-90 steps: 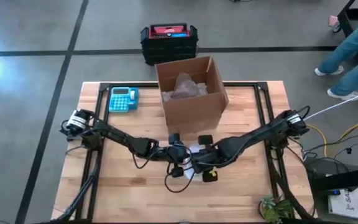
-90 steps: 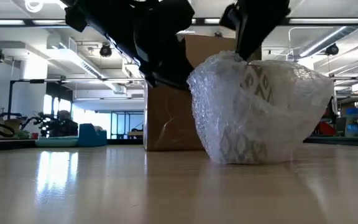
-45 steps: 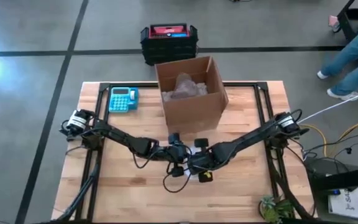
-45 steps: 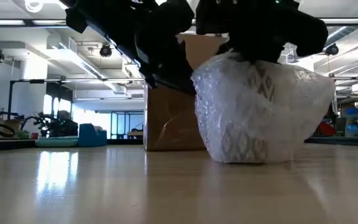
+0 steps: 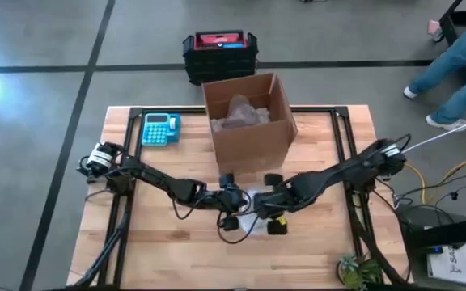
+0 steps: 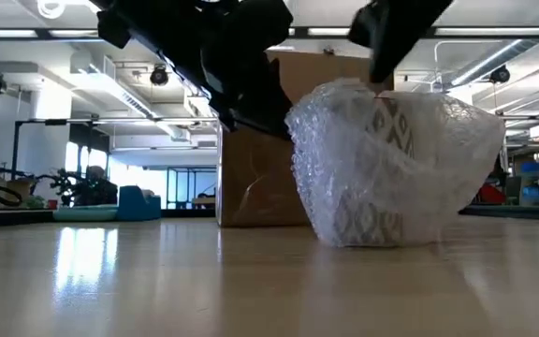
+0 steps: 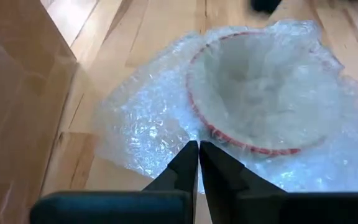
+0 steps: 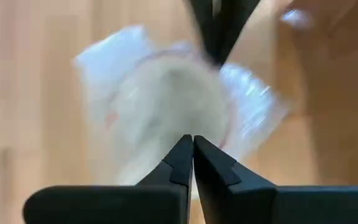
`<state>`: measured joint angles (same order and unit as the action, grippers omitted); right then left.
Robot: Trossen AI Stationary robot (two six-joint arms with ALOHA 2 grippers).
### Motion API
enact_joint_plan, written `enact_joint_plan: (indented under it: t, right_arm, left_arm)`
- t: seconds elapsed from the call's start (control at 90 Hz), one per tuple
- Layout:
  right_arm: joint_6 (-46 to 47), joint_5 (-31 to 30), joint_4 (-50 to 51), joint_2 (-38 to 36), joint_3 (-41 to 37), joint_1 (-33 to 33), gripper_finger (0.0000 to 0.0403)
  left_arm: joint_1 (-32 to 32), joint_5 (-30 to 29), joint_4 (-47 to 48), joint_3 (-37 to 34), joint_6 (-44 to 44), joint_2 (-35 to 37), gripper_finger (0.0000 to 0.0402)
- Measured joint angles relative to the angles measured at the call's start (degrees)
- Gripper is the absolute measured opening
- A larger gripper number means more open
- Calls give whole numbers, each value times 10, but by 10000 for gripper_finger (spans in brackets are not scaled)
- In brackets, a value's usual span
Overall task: Wrap mug
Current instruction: Wrap the gray mug with bubble wrap
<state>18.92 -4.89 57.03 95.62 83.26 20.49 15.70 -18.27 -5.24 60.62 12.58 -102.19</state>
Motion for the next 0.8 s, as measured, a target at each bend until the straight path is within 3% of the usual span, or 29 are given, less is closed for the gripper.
enact_joint_plan:
  t: [0.222,0.344,0.544,0.8]
  right_arm:
    - [41,12,-6,-12,-72,42,0]
    - [40,3,-46,2,-111,48,0]
    - [-15,-107,-66,6,-122,31,0]
    - [-85,-147,-28,2,-86,-25,0]
  left_arm:
    - [0,2,1,0,1,0,4]
    - [-1,37,0,0,2,0,4]
    - [0,174,-15,0,-8,0,1]
    - [3,180,-33,0,-15,0,1]
